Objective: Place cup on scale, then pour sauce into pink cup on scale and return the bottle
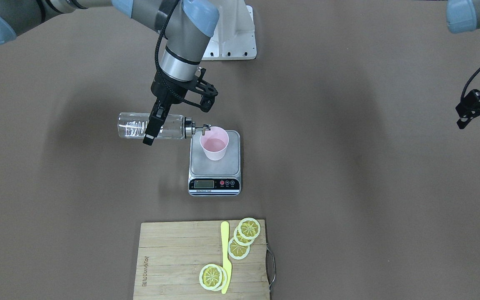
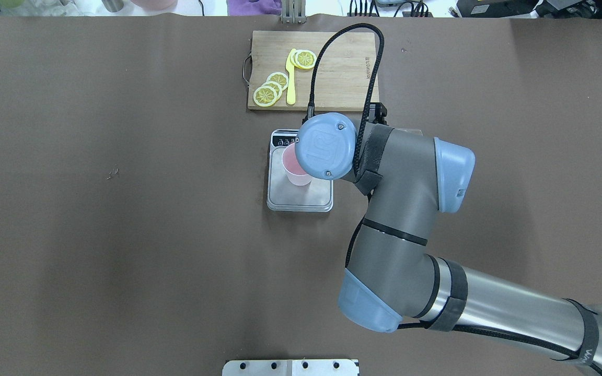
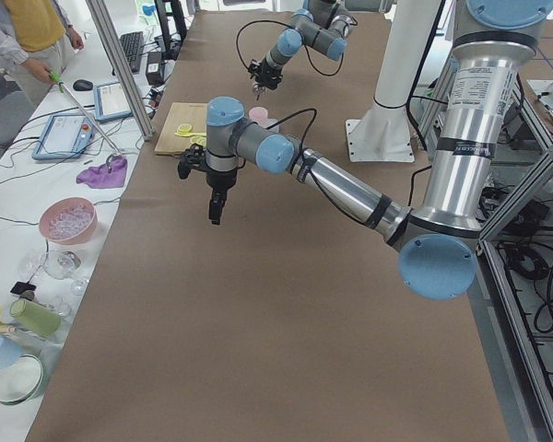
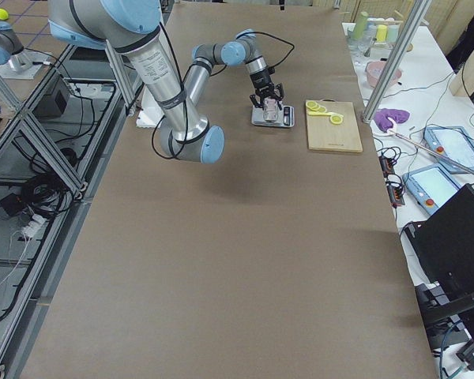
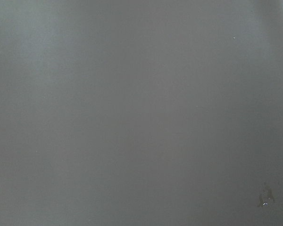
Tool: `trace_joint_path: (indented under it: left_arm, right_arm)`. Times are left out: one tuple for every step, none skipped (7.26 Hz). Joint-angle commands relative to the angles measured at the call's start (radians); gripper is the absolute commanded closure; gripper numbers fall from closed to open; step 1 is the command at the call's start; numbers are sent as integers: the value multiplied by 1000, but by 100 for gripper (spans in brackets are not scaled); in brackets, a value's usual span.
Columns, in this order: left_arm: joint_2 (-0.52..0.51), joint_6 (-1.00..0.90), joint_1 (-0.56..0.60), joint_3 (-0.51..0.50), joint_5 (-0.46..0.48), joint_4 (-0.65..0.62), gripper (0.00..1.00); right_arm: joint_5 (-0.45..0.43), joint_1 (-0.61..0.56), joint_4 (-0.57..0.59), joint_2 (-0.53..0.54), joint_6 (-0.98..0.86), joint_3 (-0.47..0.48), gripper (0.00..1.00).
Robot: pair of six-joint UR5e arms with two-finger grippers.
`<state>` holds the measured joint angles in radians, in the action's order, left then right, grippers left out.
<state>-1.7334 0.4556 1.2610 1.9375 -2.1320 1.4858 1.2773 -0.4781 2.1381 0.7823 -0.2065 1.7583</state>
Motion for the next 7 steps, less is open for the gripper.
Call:
trace_joint_path:
  left_arm:
    - [0, 2, 0, 1, 0, 1, 3]
    - [0, 0, 0, 1, 0, 1, 3]
    - [-2, 2, 0, 3, 0, 1, 3]
    - [-2, 2, 0, 3, 0, 1, 3]
    - [-2, 2, 0, 3, 0, 1, 3]
    - [-2, 2, -2, 2, 0, 1, 3]
    - [-3, 2, -2, 0, 0, 1, 3]
  right_arm:
    - [-12, 3, 6, 5, -2, -13, 100]
    - [-24, 3, 8, -7, -2, -35, 100]
    - [-35, 4, 8, -8, -4, -43, 100]
    - [-48, 4, 29, -17, -36, -46, 100]
    - [-62, 3, 61, -37, -45, -46, 100]
    - [-62, 3, 57, -38, -42, -45, 100]
    - [-56, 3, 42, -31, -27, -33, 100]
